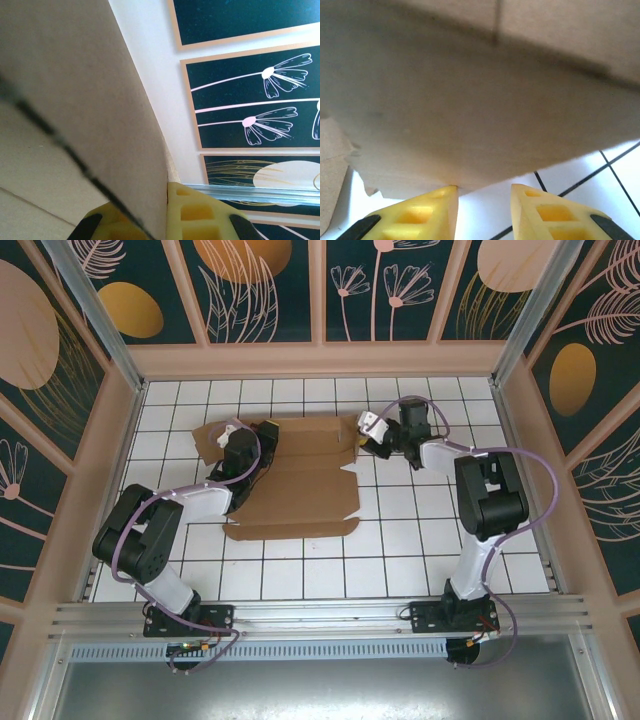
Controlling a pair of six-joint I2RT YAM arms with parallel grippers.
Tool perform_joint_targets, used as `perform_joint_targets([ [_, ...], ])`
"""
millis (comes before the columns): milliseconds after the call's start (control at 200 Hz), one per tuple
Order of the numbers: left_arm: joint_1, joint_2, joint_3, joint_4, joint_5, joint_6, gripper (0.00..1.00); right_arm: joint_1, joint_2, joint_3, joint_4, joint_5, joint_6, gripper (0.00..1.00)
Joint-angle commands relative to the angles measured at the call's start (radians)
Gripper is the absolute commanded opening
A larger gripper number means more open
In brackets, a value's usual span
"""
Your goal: Fold the paper box
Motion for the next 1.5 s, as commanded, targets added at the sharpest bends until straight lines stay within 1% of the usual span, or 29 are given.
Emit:
perform_joint_targets([
  [0,0.001,0.041,-0.007,-0.097,0.039,0.048,0.0,0.037,0.012,0.021,0.003,-0.047,-0.02,0.34],
  [170,0.008,0.049,0.003,-0.092,0.064,0.048,0.0,0.075,-0.033,-0.026,0.062,-0.055,0.005,0.33],
  [320,0.019,0.056,0.027,-0.107,0.076,0.054,0.0,0.098,-0.074,-0.04,0.059,-0.063,0.026,0.31],
  [410,0.024,0.061,0.038,-0.108,0.087,0.052,0.0,0.107,-0.083,-0.042,0.056,-0.076,0.052,0.28],
  [505,0.024,0.06,0.037,-0.102,0.093,0.043,0.0,0.12,-0.084,-0.042,0.065,-0.077,0.088,0.27],
  [621,0.024,0.06,0.028,-0.09,0.1,0.038,0.0,0.128,-0.079,-0.036,0.069,-0.071,0.134,0.28],
  [786,0.024,0.06,0.031,-0.086,0.109,0.045,0.0,0.128,-0.081,-0.041,0.101,-0.013,0.212,0.32],
  [921,0.024,0.06,0.033,-0.091,0.111,0.067,0.0,0.08,-0.108,-0.063,0.111,-0.068,0.244,0.35],
  [981,0.026,0.06,0.024,-0.075,0.12,0.076,0.0,0.054,-0.127,-0.089,0.12,-0.114,0.241,0.4],
  [1106,0.029,0.06,-0.006,0.002,0.171,0.086,0.0,0.026,-0.132,-0.103,0.085,-0.146,0.196,0.49],
  [1136,0.03,0.093,-0.009,0.02,0.188,0.086,0.0,0.024,-0.128,-0.099,0.067,-0.144,0.178,0.51],
  [1246,0.033,0.117,-0.004,0.038,0.235,0.077,0.0,0.021,-0.12,-0.101,0.039,-0.155,0.147,0.54],
  [1356,0.035,0.109,-0.006,0.031,0.226,0.084,0.0,0.023,-0.113,-0.085,0.006,-0.176,0.139,0.57],
  [1366,0.035,0.107,-0.007,0.028,0.224,0.086,0.0,0.024,-0.114,-0.082,0.0,-0.176,0.137,0.58],
  [1381,0.035,0.105,-0.007,0.024,0.221,0.089,0.0,0.027,-0.116,-0.081,-0.008,-0.175,0.134,0.66],
  [1396,0.035,0.103,-0.006,0.021,0.219,0.092,0.0,0.029,-0.117,-0.08,-0.015,-0.171,0.132,0.71],
  [1401,0.035,0.101,-0.007,0.02,0.218,0.093,0.0,0.03,-0.118,-0.081,-0.016,-0.169,0.131,0.74],
  [1421,0.035,0.099,-0.007,0.018,0.215,0.096,0.0,0.033,-0.122,-0.083,-0.017,-0.163,0.133,0.9],
  [1431,0.035,0.097,-0.006,0.018,0.213,0.097,0.0,0.034,-0.125,-0.085,-0.016,-0.16,0.134,0.94],
  [1451,0.035,0.095,-0.008,0.018,0.21,0.1,0.0,0.037,-0.13,-0.089,-0.01,-0.156,0.138,0.95],
  [1496,0.035,0.095,-0.009,0.018,0.209,0.1,0.0,0.042,-0.146,-0.11,0.023,-0.138,0.157,0.96],
])
